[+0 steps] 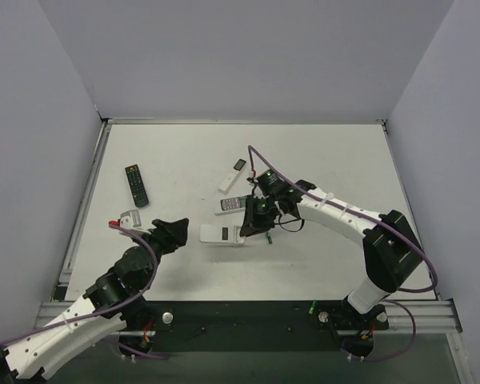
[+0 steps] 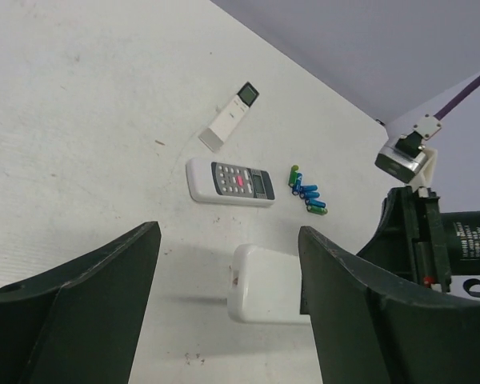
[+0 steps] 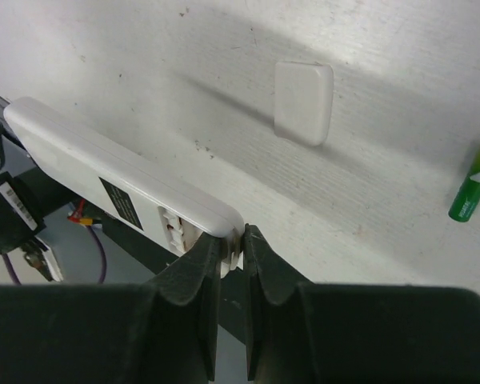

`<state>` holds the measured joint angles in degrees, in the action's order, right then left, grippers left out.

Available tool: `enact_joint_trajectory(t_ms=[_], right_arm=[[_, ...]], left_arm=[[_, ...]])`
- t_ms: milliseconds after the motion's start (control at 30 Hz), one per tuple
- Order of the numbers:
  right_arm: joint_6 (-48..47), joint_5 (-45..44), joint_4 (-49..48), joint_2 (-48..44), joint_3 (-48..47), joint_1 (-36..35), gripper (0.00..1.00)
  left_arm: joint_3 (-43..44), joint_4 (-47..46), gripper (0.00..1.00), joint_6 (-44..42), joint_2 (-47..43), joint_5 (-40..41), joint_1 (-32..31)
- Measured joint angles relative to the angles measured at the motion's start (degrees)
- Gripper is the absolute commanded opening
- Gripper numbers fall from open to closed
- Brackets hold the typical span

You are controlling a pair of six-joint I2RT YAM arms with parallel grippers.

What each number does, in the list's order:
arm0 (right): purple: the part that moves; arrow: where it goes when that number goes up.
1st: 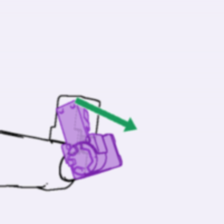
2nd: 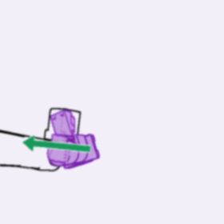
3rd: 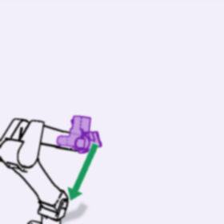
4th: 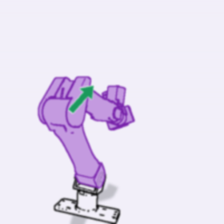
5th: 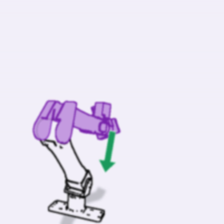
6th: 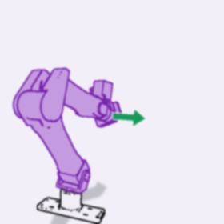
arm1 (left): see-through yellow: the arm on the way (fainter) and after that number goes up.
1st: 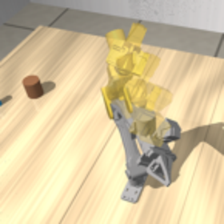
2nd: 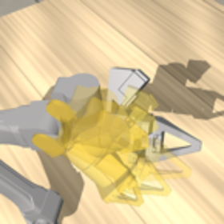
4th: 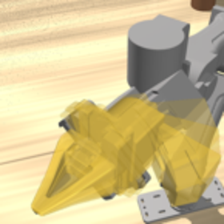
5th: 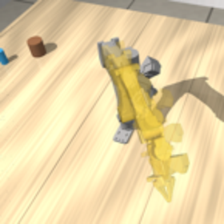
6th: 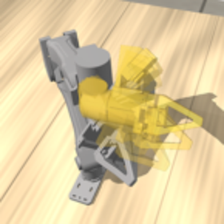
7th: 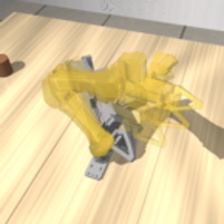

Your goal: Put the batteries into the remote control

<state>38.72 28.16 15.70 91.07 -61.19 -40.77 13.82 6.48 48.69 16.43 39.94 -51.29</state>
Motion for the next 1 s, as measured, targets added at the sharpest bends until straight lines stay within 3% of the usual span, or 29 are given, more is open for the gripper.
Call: enact_joint_trajectory(t_ms=[233, 400, 800, 1000], right_arm=[[-7.4, -2.5, 5.5, 10.0, -10.4, -6.0, 0.00], [-9.8, -4.3, 7.4, 16.3, -13.9, -8.4, 0.00], [-13.1, -6.8, 9.9, 24.7, -18.9, -7.9, 0.00], [-14.0, -8.0, 10.3, 25.0, -19.5, -7.1, 0.16]], left_arm=[[11.2, 11.7, 0.80, -8.6, -1.8, 1.6, 0.0], [13.1, 16.8, 0.80, -10.4, -0.5, 1.0, 0.0], [12.5, 24.2, 0.80, -3.2, 7.6, -2.7, 0.0], [10.8, 25.0, 0.80, 1.9, 12.9, -6.3, 0.0]])
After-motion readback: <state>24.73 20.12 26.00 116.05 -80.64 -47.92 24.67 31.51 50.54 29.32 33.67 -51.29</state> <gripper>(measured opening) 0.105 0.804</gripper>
